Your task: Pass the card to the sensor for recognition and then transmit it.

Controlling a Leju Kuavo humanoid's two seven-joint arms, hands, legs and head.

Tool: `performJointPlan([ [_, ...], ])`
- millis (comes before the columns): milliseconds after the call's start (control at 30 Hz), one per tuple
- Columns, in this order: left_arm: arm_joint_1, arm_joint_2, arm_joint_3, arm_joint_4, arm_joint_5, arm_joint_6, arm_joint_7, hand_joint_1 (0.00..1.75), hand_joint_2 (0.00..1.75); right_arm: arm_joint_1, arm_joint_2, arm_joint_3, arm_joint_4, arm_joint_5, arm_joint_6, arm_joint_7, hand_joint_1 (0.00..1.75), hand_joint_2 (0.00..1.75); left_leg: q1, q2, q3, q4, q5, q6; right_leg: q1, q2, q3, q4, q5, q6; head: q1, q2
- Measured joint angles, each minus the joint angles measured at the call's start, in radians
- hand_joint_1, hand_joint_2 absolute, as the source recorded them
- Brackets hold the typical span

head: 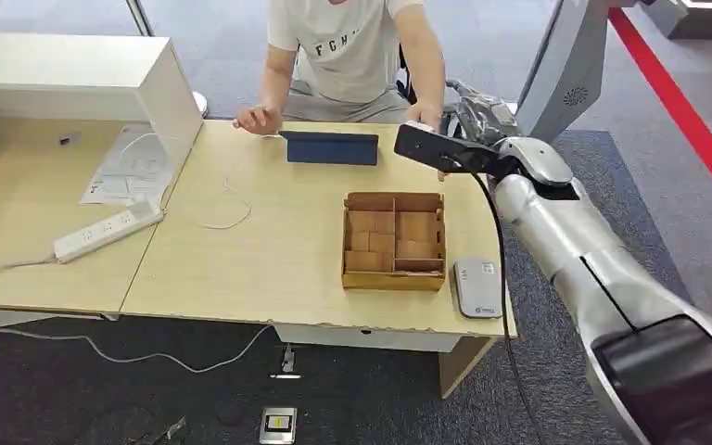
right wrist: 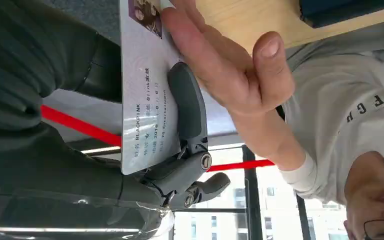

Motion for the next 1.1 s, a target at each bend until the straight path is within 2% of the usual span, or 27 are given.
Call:
performJointPlan([
  [167, -0.001, -0.001, -0.001, 0.000, 0.000, -0.005, 0.001, 0.00, 0.00, 0.000, -0.001, 0.007, 0.015, 0.001, -0.002, -0.002, 1.75, 1.75, 0.000, 0.000, 0.000, 0.000, 0.000, 0.000, 0.000, 0.000, 0.000, 0.000, 0.000, 0.000, 0.000, 0.000],
  [200, -0.001, -0.002, -0.001, 0.000, 0.001, -0.005, 0.003, 0.00, 0.00, 0.000, -0.001, 0.008, 0.019, 0.002, -0.002, -0.003, 1.01, 1.75, 0.000, 0.000, 0.000, 0.000, 0.000, 0.000, 0.000, 0.000, 0.000, 0.000, 0.000, 0.000, 0.000, 0.000],
  [233, -0.001, -0.002, -0.002, 0.000, 0.002, -0.005, 0.006, 0.00, 0.00, 0.000, -0.001, 0.009, 0.021, 0.003, -0.002, -0.004, 0.00, 1.75, 0.000, 0.000, 0.000, 0.000, 0.000, 0.000, 0.000, 0.000, 0.000, 0.000, 0.000, 0.000, 0.000, 0.000],
  [267, -0.001, -0.003, -0.002, 0.000, 0.002, -0.005, 0.007, 0.00, 0.00, 0.000, -0.001, 0.010, 0.024, 0.006, -0.002, -0.005, 0.00, 0.00, 0.000, 0.000, 0.000, 0.000, 0.000, 0.000, 0.000, 0.000, 0.000, 0.000, 0.000, 0.000, 0.000, 0.000],
  [600, -0.002, -0.010, -0.011, 0.000, 0.006, 0.003, 0.016, 0.00, 0.00, 0.001, 0.002, 0.021, 0.045, 0.013, -0.008, -0.003, 0.00, 0.00, 0.000, 0.000, 0.000, 0.000, 0.000, 0.000, 0.000, 0.000, 0.000, 0.000, 0.000, 0.000, 0.000, 0.000],
  [800, 0.001, -0.011, -0.015, 0.000, 0.012, 0.004, 0.011, 0.00, 0.00, 0.001, -0.002, 0.017, 0.049, -0.015, -0.041, -0.034, 0.00, 0.00, 0.000, 0.000, 0.000, 0.000, 0.000, 0.000, 0.000, 0.000, 0.000, 0.000, 0.000, 0.000, 0.000, 0.000],
  [1033, 0.019, -0.011, -0.015, 0.000, 0.029, 0.000, -0.013, 0.00, 0.00, 0.000, -0.036, -0.060, 0.039, -0.148, -0.036, -0.188, 0.00, 0.00, 0.000, 0.000, 0.000, 0.000, 0.000, 0.000, 0.000, 0.000, 0.000, 0.000, 0.000, 0.000, 0.000, 0.000],
  [1100, 0.021, -0.010, -0.015, 0.000, 0.032, 0.000, -0.013, 0.00, 0.00, 0.001, -0.040, -0.067, 0.035, -0.160, -0.032, -0.197, 0.00, 0.00, 0.000, 0.000, 0.000, 0.000, 0.000, 0.000, 0.000, 0.000, 0.000, 0.000, 0.000, 0.000, 0.000, 0.000],
])
